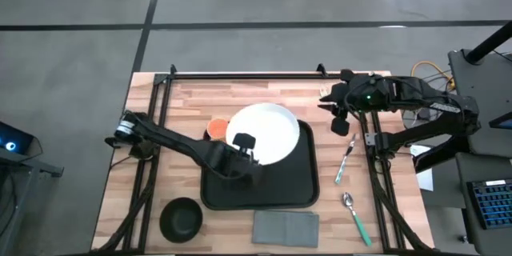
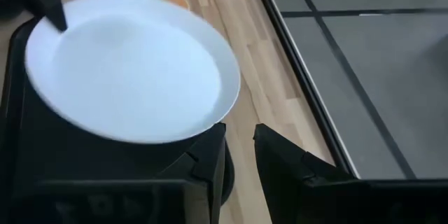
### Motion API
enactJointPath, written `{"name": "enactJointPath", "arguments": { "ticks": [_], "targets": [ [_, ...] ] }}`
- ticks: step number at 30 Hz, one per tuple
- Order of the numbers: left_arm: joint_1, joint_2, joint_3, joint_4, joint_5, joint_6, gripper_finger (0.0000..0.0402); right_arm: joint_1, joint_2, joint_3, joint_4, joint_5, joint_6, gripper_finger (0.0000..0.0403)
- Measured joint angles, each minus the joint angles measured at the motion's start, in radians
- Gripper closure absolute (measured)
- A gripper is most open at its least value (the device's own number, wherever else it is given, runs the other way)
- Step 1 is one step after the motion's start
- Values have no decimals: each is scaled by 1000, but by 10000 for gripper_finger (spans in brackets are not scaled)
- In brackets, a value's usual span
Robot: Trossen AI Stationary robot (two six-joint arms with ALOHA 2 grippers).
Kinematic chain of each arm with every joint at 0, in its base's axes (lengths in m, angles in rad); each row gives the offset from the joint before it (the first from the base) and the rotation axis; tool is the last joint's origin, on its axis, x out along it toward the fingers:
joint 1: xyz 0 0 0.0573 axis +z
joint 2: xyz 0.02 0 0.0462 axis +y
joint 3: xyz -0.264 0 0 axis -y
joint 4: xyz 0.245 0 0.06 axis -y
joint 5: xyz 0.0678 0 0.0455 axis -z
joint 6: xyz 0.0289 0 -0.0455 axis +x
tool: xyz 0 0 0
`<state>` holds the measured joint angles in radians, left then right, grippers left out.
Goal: Set up tray
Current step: Put the white plate on the serving tray
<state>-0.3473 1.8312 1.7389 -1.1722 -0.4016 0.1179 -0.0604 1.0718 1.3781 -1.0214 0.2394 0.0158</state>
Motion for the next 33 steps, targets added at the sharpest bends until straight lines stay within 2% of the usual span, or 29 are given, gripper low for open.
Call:
{"name": "enactJointPath", "arguments": {
  "ticks": [3,7,19,24,33],
  "targets": [
    [-19,18,-25,62,9,-4,401,0,-3,-3,2,0,-3,335],
    [-36,33,-96,159,69,-32,401,1,7,-14,4,-1,0,335],
    [-76,33,-344,361,72,-158,402,1,29,-59,35,-1,-15,335],
    [-78,33,-416,481,141,-168,401,1,29,-63,40,-1,-19,335],
    [-86,32,-486,524,232,-207,401,1,29,-63,54,-1,-27,335]
  ]
}}
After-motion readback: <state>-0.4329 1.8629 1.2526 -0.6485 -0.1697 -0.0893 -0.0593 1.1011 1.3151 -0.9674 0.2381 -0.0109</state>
